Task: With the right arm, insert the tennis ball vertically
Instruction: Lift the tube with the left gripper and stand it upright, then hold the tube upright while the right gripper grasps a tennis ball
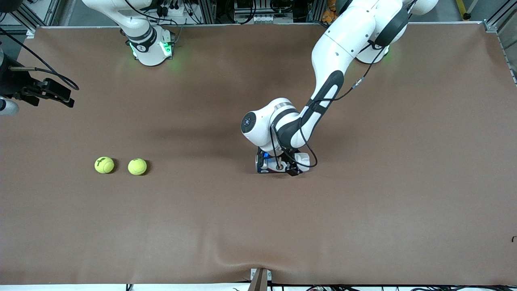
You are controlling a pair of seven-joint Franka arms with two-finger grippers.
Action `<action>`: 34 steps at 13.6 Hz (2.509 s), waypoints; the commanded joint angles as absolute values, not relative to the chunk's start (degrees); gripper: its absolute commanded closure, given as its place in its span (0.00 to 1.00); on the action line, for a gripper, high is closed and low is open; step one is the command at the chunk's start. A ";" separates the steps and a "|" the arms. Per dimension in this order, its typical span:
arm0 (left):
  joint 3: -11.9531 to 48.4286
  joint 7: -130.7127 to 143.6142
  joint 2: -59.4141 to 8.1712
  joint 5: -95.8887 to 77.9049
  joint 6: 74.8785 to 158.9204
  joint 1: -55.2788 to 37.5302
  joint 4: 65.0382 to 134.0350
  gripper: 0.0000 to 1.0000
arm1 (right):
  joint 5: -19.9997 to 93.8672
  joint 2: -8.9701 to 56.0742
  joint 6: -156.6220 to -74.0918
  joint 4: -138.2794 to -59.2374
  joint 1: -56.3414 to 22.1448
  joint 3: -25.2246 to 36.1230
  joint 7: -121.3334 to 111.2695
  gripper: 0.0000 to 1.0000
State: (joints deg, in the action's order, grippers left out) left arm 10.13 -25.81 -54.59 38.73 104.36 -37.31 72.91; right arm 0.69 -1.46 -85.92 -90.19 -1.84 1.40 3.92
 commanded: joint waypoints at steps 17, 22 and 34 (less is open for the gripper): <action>19.86 -15.32 -46.23 29.80 115.80 -36.91 71.45 0.32 | 0.62 -0.97 -85.43 -88.95 -1.23 1.49 3.25 0.00; 20.48 -3.09 -46.58 26.37 137.42 -36.74 72.07 0.36 | -0.26 -0.35 -85.26 -89.12 0.62 1.49 3.34 0.00; 24.44 8.70 -44.38 26.45 189.62 -23.47 103.25 0.39 | -2.73 15.46 -98.59 -90.88 -0.09 1.23 3.34 0.00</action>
